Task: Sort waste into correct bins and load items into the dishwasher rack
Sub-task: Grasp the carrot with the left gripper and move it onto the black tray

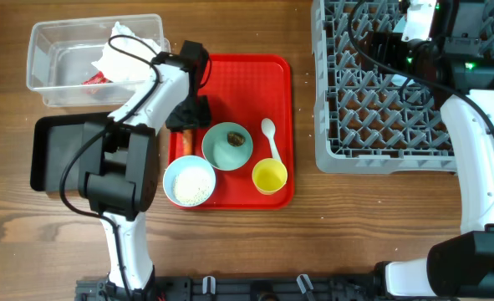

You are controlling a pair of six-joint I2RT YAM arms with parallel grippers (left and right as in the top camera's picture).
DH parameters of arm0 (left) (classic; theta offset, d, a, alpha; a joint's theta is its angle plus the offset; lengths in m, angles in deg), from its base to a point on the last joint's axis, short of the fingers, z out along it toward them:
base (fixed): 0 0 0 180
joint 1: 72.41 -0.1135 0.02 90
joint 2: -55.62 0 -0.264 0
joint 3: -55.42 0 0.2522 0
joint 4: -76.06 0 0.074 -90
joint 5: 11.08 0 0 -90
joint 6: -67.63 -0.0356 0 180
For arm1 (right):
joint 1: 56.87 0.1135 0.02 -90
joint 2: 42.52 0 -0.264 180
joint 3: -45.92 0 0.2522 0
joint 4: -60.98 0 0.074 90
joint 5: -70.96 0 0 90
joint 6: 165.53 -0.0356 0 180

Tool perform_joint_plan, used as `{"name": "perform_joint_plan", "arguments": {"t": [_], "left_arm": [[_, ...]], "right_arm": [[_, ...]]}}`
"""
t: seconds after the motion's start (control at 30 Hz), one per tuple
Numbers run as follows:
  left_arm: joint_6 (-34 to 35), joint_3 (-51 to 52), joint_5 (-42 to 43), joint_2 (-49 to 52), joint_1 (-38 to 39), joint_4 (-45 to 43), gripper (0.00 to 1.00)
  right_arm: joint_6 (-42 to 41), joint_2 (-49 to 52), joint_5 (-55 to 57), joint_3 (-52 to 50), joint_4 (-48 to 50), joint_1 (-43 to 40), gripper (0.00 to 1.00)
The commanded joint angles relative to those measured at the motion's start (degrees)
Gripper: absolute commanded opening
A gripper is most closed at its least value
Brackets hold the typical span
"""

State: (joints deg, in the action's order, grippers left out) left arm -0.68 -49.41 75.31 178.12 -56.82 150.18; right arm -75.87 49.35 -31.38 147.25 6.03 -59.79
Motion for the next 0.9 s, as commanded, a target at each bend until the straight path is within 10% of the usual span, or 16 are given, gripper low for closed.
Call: {"name": "perform_joint_plan", "arguments": {"t": [0.0,0.33,0.73,0.87], "left_arm": [[-3.3,0.8,-2.7,0.7,1.1,-0.5,0.49],[-2.9,0.1,-3.9,0.5,1.0,1.1,0.09],[14.2,-18.6,-18.7,-0.6,0.0,27.0,0.04],[21.3,-18.6,-17.9,-2.0,-12.3,32.1,0.04]], "right_arm": [[1.4,0.8,0.8,0.1,-0.1,0.1,1.0],[1.8,0.8,0.8,0.1,0.0,0.1,1.0],[1.8,0.8,0.8,0.1,0.0,0.1,1.0],[1.7,0.8,0.7,0.1,0.0,0.1,1.0]]}}
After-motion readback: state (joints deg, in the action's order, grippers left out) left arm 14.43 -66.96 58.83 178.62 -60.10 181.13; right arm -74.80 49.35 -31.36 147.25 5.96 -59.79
